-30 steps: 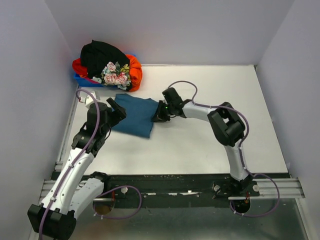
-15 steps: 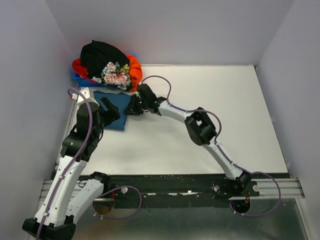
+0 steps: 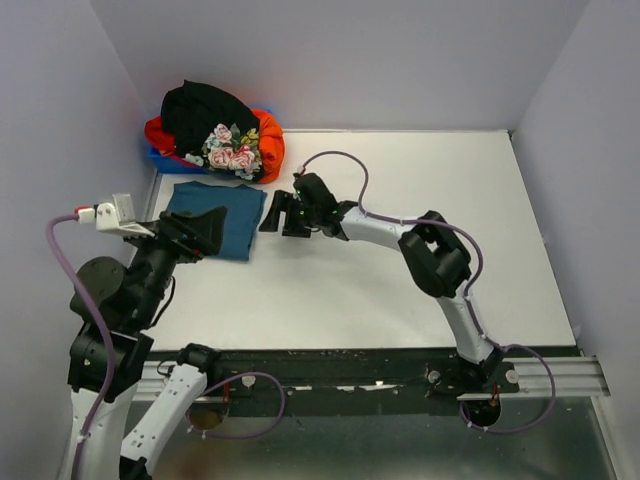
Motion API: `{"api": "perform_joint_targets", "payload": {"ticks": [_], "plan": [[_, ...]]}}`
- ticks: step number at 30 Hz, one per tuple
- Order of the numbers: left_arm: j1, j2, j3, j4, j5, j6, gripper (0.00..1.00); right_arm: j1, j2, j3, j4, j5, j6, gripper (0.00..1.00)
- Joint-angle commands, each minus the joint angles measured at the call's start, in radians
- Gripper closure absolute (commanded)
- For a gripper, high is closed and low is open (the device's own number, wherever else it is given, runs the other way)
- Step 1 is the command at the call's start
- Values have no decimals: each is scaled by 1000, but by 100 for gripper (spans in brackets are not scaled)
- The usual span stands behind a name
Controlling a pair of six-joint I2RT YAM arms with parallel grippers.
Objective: Fold and stack the t-shirts
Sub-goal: Put the neatly folded tshirt into the corner of the board with the right arm
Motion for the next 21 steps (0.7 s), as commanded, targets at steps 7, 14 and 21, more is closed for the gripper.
{"api": "perform_joint_targets", "payload": {"ticks": [7,14,21], "plan": [[-4,-32,80,48,223,-4,1,1,-316,-313,130,90,-161,13],[-4,-40,62,16,112,14,1,-8,-513,-526,130,93,-190,13],[-4,66,-41,-14,220,28,1,-11,-796,-756,78,124,-242,13]]}}
